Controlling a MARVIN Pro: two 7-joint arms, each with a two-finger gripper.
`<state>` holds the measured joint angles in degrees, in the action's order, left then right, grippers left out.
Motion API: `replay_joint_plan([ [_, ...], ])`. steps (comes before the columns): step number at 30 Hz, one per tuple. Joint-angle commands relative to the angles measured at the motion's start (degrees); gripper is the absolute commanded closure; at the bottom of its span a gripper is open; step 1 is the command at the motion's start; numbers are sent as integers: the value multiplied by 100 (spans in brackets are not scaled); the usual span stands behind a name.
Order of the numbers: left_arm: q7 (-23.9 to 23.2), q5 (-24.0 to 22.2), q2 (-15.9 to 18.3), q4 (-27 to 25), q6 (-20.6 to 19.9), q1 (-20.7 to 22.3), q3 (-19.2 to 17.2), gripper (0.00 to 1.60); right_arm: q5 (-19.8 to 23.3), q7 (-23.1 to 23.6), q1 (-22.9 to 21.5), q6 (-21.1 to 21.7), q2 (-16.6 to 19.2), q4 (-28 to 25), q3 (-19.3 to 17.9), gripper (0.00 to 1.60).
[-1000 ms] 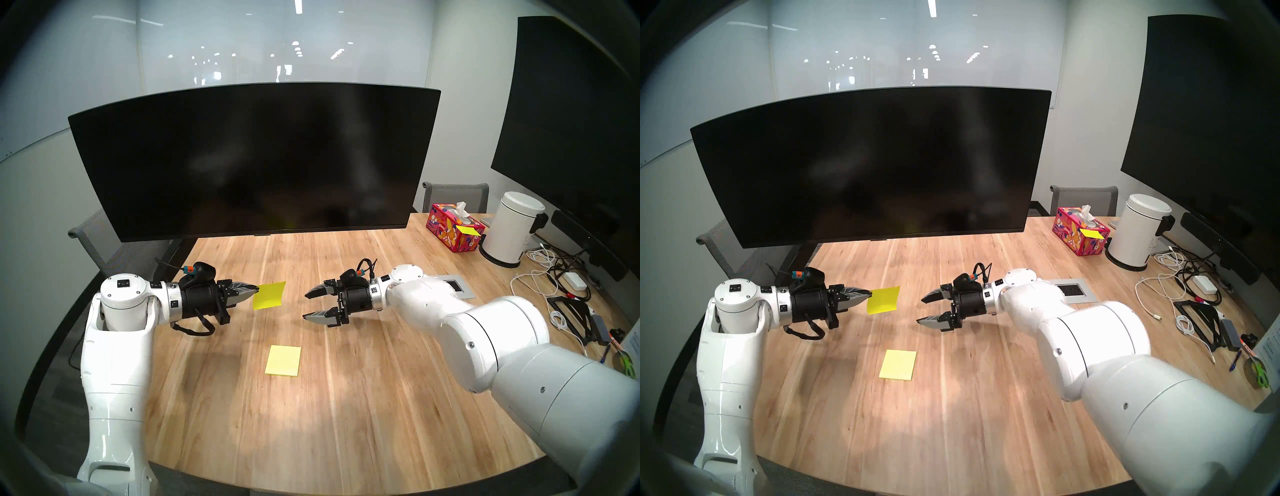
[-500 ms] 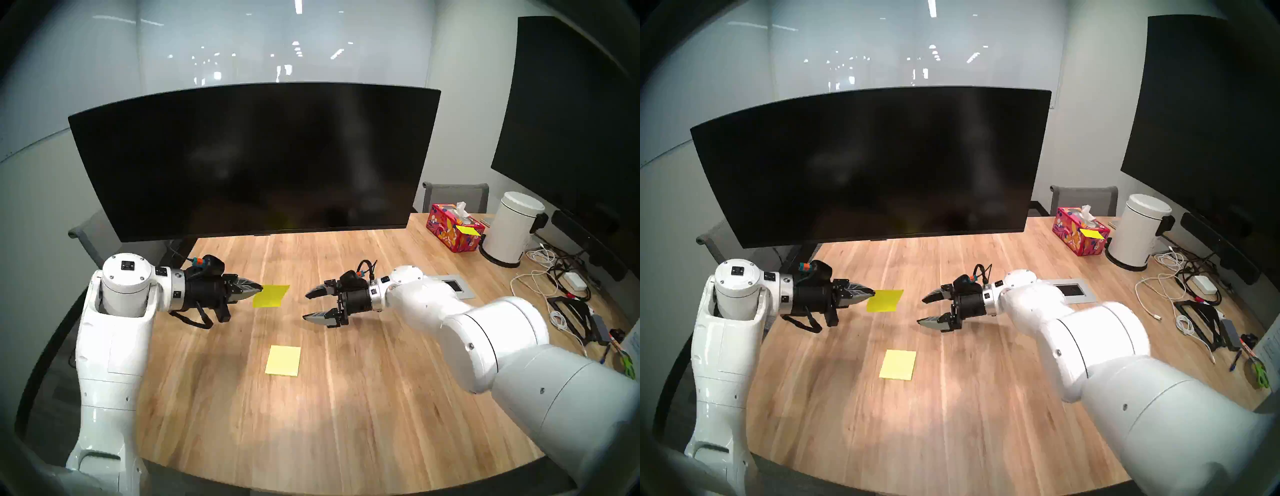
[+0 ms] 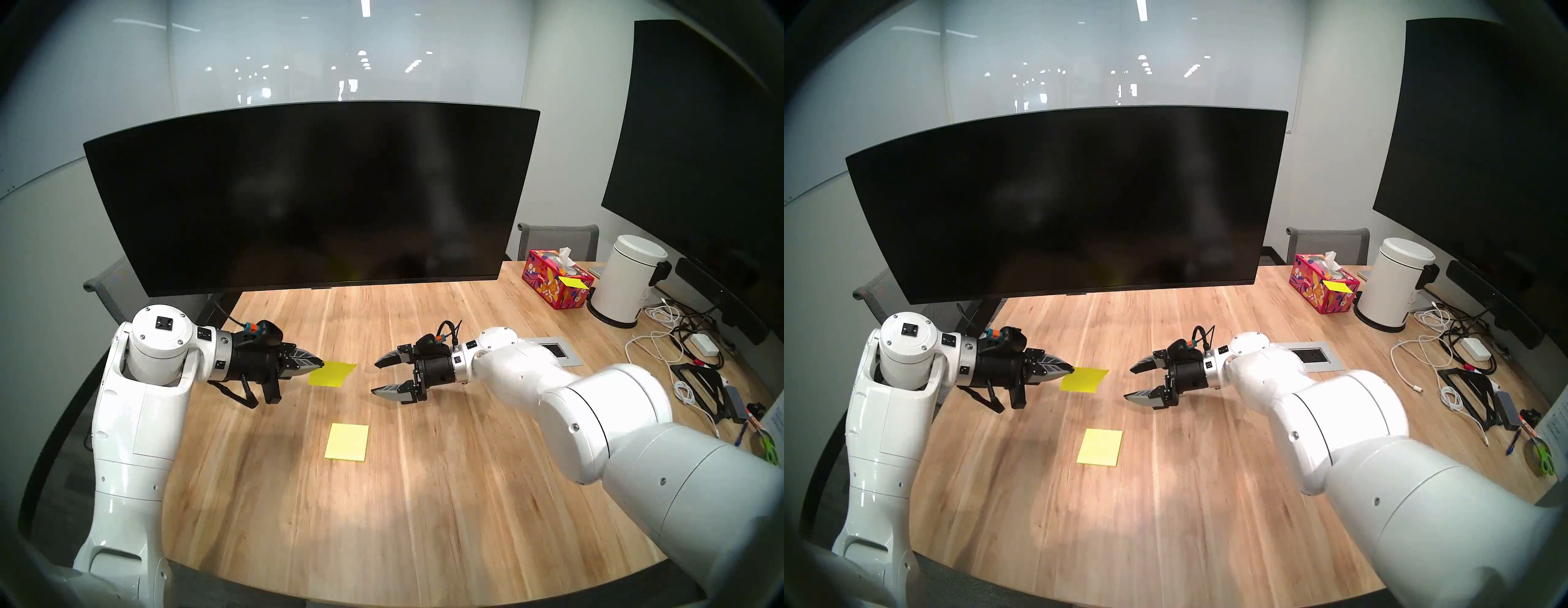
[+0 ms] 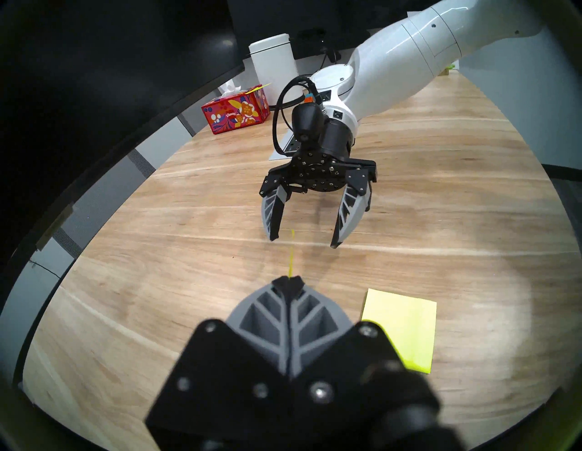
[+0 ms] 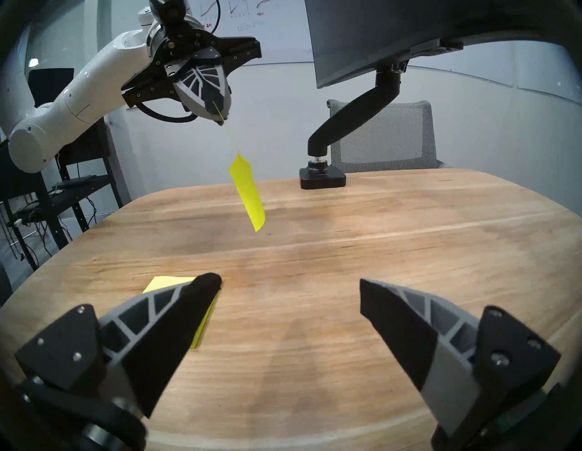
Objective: Peel one sticky note off the pad and stick it onto the monitor, then press it flat
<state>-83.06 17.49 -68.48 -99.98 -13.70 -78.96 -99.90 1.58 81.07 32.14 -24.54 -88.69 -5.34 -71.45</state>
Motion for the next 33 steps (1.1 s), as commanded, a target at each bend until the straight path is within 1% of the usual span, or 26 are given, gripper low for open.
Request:
replay_joint_plan([
  [1,0,118,78,-119,28,187,111,160,122,393,-59,-48,15,-59,28,0],
  [8,-10,333,58,-213,64,238,313,160,183,393,-35,-96,24,-65,77,0],
  [19,-59,753,104,-236,47,467,799,160,273,374,33,-195,88,-71,129,0],
  [21,-45,818,107,-278,40,458,856,160,289,365,48,-212,95,-73,141,0],
  [33,73,1049,76,-308,-44,470,1019,160,376,316,95,-309,92,-124,238,0],
])
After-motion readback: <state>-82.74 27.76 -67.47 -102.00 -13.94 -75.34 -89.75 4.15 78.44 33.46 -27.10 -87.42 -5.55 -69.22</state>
